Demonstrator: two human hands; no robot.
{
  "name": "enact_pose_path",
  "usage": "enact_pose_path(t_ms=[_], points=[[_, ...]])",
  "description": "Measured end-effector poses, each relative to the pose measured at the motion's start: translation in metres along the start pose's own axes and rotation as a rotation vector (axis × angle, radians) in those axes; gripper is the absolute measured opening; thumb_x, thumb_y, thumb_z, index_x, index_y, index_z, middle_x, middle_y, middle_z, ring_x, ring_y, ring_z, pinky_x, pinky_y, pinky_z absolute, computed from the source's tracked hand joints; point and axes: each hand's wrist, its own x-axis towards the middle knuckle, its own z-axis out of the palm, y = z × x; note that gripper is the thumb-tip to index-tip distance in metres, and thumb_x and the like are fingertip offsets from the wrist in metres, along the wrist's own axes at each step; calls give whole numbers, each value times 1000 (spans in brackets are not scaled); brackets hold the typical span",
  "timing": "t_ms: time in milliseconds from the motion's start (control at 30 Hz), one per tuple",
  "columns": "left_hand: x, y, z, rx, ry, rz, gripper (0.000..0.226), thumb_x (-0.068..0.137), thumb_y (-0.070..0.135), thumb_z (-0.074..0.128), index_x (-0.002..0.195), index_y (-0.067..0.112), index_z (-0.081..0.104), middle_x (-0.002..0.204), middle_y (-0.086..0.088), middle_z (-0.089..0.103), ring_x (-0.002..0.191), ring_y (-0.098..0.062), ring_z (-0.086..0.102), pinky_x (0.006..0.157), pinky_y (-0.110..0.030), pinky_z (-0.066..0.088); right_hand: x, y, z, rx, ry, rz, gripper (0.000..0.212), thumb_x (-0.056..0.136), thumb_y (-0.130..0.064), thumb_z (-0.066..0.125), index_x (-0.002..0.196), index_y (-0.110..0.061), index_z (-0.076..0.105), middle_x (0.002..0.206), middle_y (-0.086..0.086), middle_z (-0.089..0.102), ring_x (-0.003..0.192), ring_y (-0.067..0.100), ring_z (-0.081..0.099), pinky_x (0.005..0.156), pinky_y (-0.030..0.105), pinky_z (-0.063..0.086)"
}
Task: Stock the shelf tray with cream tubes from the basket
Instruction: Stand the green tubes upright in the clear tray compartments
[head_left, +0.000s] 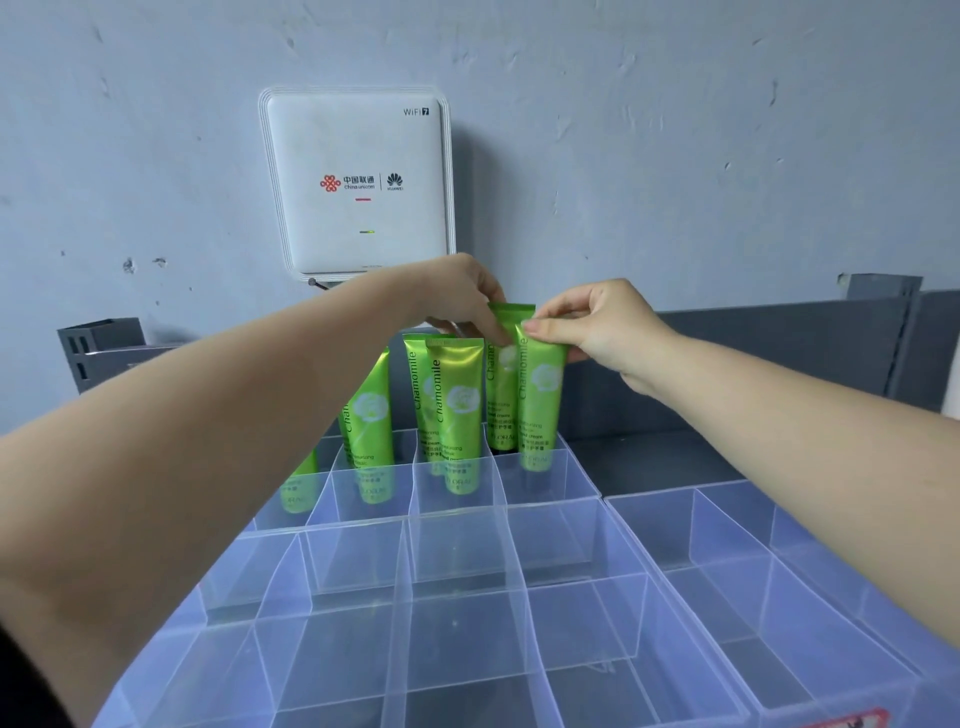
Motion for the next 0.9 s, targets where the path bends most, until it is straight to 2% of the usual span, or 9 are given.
enact_pose_path(t_ms=[233,333,433,567,633,667,767,833,900], points=[[-4,1,6,161,-55,-37,19,69,15,81,74,23,64,80,-1,68,67,-18,62,67,-30,53,-5,-1,-3,-98,-91,-11,11,78,-11,74,72,-15,67,65,-4,67,60,2,63,60,18,55],[-7,1,5,185,-44,-37,17,71,18,79,82,21,66,87,-2,68,73,-19,62,72,-31,54,-7,-5,-3,-137,-124,-30,6,81,-8,71,78,-12,67,66,-4,65,55,-2,61,51,11,49],[-10,2,3,191,-12,-13,19,74,20,77,90,20,67,92,-3,68,76,-16,61,75,-28,50,-9,-8,-5,-188,-131,-29,7,81,-6,70,84,-11,66,73,0,64,64,4,60,54,11,50],[-19,4,-8,109,83,40,17,79,17,73,94,17,65,81,1,66,52,5,58,54,-13,43,-10,-15,-13,-322,-75,-87,11,79,-12,74,87,-14,67,81,1,66,76,11,60,76,22,49],[-25,9,-12,53,157,90,14,82,10,69,94,13,63,75,3,64,47,7,56,47,-6,39,-14,-19,-19,-442,-15,-155,15,79,-16,75,92,-13,68,88,0,65,81,12,59,75,17,46],[-29,13,-13,35,201,119,14,83,8,67,95,12,62,76,4,63,52,3,57,46,-4,38,-17,-21,-23,-508,12,-188,18,80,-19,74,95,-13,68,91,-1,65,82,11,58,72,16,44],[-36,26,-8,135,324,189,22,83,8,66,105,10,63,92,1,63,76,-12,53,55,-8,38,-29,-28,-39,-713,62,-248,26,83,-28,69,106,-15,66,104,-2,63,91,13,55,75,22,39],[-39,35,0,244,372,203,30,83,11,64,113,11,60,107,1,62,85,-14,50,68,-20,40,-41,-32,-52,-883,41,-258,30,86,-34,64,111,-17,63,115,-2,60,103,15,54,82,26,41],[-42,48,12,275,394,214,36,83,16,63,119,15,56,117,1,59,94,-16,52,80,-24,41,-56,-38,-66,-1054,4,-238,34,88,-40,59,117,-22,59,120,-3,56,111,17,51,87,30,44]])
